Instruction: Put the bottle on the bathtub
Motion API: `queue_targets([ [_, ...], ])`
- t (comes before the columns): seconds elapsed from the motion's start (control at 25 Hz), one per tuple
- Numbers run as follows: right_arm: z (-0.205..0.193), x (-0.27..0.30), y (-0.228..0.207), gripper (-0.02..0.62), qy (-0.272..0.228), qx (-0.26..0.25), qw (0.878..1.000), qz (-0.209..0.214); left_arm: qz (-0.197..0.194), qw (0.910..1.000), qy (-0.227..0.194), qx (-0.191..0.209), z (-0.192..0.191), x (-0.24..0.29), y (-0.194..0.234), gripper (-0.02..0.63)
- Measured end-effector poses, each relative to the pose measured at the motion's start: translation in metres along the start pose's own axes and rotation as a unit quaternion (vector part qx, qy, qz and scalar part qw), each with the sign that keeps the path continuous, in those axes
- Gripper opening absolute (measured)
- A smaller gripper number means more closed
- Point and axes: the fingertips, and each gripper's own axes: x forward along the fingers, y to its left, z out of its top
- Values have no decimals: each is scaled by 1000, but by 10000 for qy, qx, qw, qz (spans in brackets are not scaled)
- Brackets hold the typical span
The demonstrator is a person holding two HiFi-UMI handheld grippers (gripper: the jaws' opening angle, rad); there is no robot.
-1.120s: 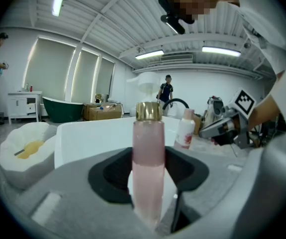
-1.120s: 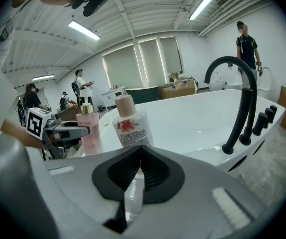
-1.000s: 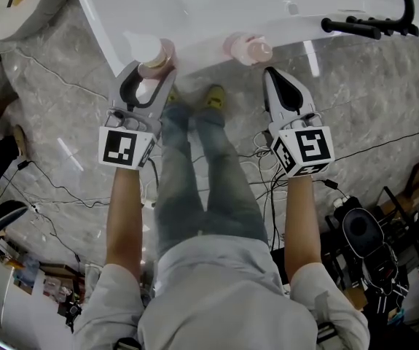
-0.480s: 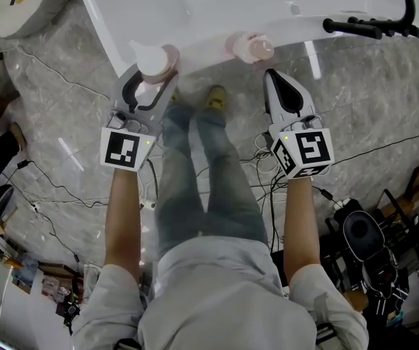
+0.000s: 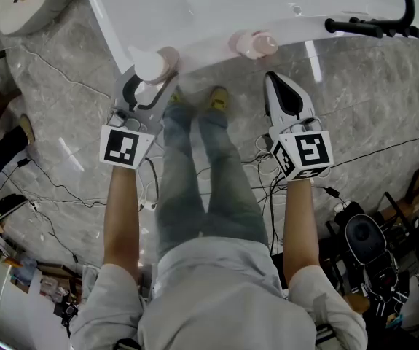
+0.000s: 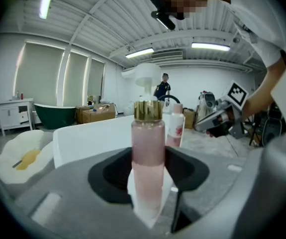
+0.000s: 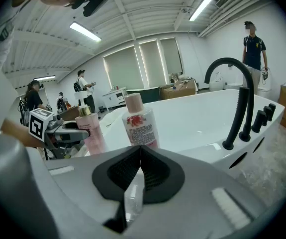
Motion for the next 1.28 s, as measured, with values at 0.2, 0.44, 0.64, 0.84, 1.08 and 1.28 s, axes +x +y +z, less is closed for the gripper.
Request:
queue_targets([
  [0.2,-1,-1,2,3,5,-34,10000,8,-51,9997,73,209,-3,-5,-1,204],
  [0.44,2,0,5,3,-2,-66,10000,35,-64,9994,163,299,-6,-9,-2,206],
  [0.64,1,-1,4,3,9,-69,10000,25,-56,9990,203,396,-8,-12,-2,206],
  [0.84,0,-1,7,3,26,-68,10000,28,-27,9990,187,410,-10,-13,-6,206],
  [1.08,-1,0,6,3,18,-35,10000,27,-68,9991,202,369,-12,-12,-9,207],
  [1.28,0,0,9,3,20,-67,10000,51,-56,9990,211,397,-13,-13,-11,206],
])
